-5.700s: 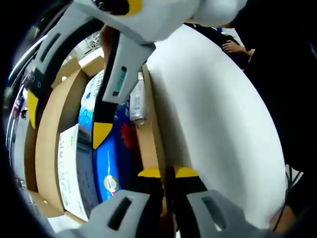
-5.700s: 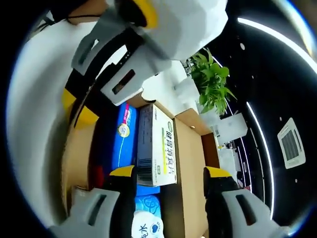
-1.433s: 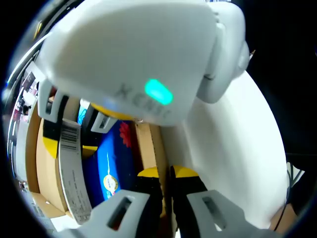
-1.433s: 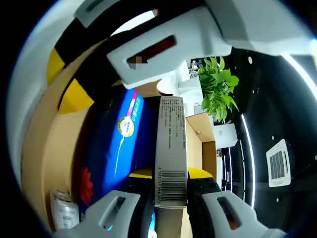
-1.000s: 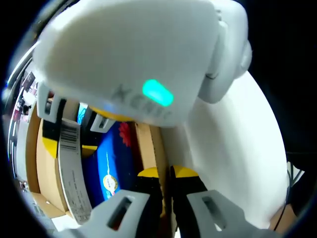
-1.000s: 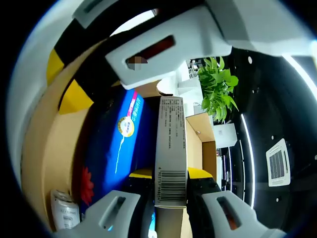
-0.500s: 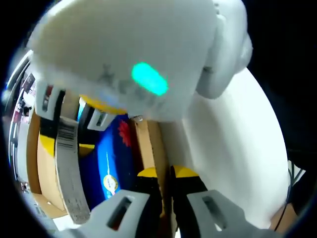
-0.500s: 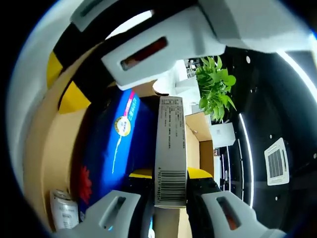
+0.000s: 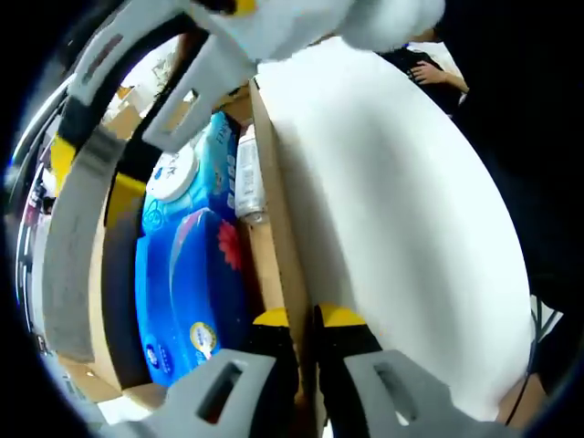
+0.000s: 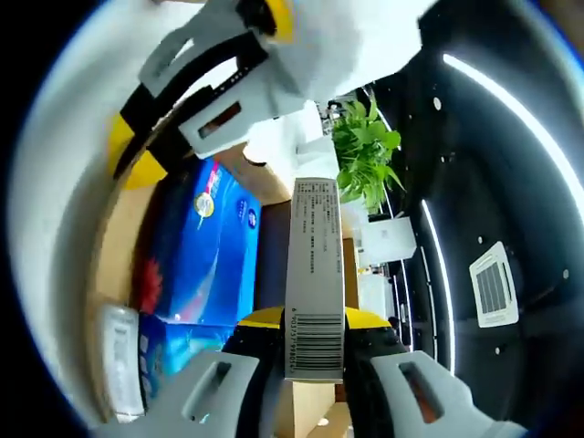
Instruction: Operate the shoe box by opening the lid, removing the specified soft item, and placing it in the target area until the item is outside and the box remains undamaged.
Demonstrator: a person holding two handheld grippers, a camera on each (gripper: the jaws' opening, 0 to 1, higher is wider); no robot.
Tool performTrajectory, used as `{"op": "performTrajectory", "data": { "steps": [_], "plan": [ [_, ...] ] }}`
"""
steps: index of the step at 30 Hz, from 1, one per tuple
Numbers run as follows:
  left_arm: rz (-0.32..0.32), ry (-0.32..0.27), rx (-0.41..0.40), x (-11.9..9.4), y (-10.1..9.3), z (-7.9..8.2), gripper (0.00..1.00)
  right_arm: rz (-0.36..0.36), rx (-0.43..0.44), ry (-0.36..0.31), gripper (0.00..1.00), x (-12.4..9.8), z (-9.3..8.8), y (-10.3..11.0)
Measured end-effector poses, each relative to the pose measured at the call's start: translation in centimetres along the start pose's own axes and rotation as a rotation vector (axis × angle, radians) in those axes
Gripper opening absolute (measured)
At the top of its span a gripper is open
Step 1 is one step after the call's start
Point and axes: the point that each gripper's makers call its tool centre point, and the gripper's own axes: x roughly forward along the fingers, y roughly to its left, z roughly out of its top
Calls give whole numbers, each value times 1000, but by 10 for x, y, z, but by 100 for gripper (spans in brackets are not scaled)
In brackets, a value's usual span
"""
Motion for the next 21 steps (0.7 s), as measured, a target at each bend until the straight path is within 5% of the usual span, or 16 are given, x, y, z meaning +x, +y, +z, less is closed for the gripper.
{"op": "performTrajectory", "data": {
  "steps": [21],
  "plan": [
    [0,19,0,3,2,-3,4,-65,-10,82,21,-25,-37,-19]
  ]
}}
